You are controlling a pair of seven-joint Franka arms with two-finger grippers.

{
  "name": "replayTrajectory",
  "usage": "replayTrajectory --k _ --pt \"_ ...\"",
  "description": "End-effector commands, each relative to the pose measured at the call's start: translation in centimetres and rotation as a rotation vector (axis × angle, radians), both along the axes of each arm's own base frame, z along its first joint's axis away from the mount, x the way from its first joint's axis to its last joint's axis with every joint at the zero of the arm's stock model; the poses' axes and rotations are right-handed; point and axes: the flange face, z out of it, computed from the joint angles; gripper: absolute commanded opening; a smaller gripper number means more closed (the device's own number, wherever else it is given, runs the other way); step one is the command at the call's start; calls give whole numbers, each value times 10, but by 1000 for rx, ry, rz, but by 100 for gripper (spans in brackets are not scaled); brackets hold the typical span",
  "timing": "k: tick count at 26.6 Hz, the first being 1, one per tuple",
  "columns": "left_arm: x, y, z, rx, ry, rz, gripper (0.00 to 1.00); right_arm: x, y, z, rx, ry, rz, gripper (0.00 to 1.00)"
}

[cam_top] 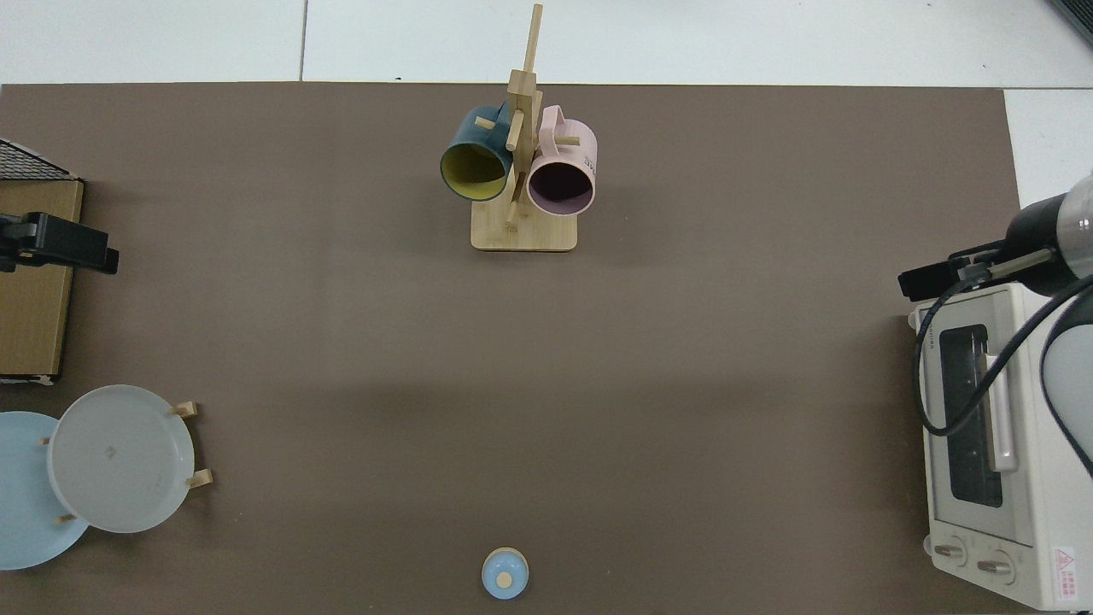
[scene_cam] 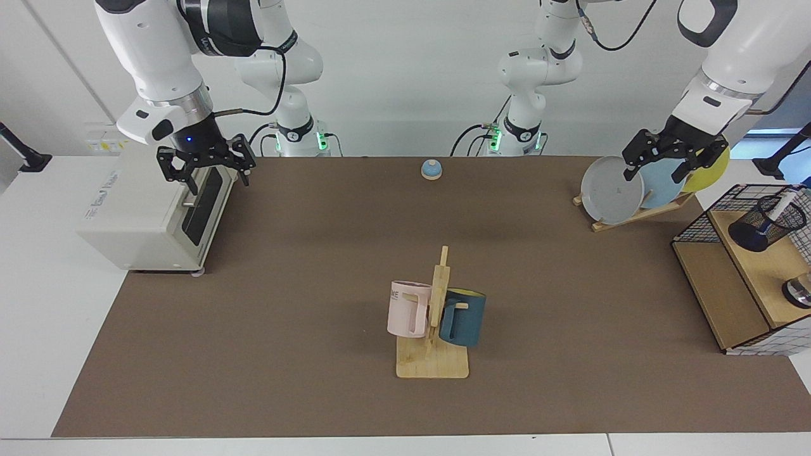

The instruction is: Put markers into pen holder

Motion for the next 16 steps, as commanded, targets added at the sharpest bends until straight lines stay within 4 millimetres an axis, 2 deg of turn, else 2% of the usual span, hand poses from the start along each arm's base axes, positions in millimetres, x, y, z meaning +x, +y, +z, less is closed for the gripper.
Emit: replayTrajectory --k 1,16 --pt "-11 -7 -7 -7 -16 7 100 -2 -4 2 14 -9 -3 100" --pt "-9 -19 -5 -16 -40 -10 100 -2 -3 3 14 -9 6 100"
